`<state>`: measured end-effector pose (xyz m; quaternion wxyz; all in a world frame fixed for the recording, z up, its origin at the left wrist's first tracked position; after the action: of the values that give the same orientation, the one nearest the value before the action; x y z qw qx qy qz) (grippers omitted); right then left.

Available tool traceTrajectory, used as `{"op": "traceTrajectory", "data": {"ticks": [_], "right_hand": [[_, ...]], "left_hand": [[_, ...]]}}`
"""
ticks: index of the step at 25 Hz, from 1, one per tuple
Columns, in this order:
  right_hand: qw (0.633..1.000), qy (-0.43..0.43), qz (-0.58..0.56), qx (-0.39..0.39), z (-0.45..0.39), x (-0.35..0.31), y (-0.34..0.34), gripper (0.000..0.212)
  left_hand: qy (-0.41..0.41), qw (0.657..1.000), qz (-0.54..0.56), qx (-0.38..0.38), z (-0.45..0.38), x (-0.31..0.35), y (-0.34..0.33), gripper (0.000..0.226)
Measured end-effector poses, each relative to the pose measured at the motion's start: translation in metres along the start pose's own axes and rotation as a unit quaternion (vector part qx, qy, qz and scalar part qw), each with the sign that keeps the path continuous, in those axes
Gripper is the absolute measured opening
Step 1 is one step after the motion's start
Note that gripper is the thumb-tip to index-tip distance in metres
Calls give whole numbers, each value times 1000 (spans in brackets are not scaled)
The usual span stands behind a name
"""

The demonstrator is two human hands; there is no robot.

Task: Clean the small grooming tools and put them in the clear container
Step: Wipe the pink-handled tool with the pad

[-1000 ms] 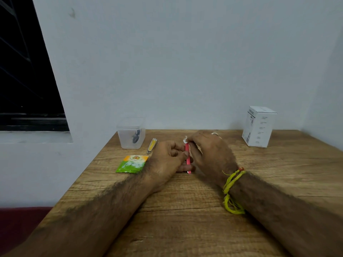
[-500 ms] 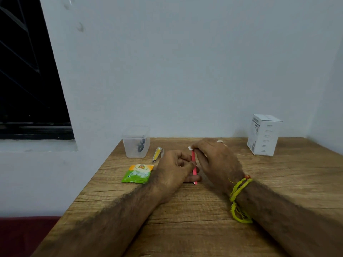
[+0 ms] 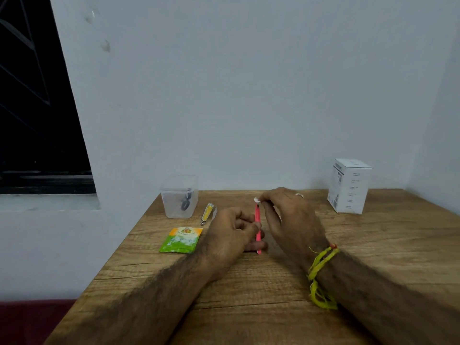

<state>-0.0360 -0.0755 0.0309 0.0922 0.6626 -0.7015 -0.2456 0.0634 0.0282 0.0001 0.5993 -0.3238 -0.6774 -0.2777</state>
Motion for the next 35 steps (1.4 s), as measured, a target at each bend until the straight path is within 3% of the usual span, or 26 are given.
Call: {"op": "traceTrajectory", "data": {"ticks": [4,21,35], "right_hand": [[998,-3,26,-55,4,-2,-11,17],[998,9,-44,-51,5,-6,-1,16],[993,-10,-109,-36,3,-3,1,19]], "left_hand": [[-4,1000,1,4,-3,-3,0,12],[3,1000,23,13,-1,-1,2,8],[-23,996,84,25,4,9,6,20]]}}
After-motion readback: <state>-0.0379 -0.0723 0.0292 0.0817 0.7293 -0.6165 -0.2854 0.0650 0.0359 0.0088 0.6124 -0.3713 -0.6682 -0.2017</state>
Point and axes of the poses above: each hand's wrist, its own z-axis away from the middle knuckle, its own y-axis out of the back of the hand, x = y × z, the point moved 3 cm from there along -z, towards the middle knuckle, and after that the axes turned 4 degrees about x, right-handed, at the moved point
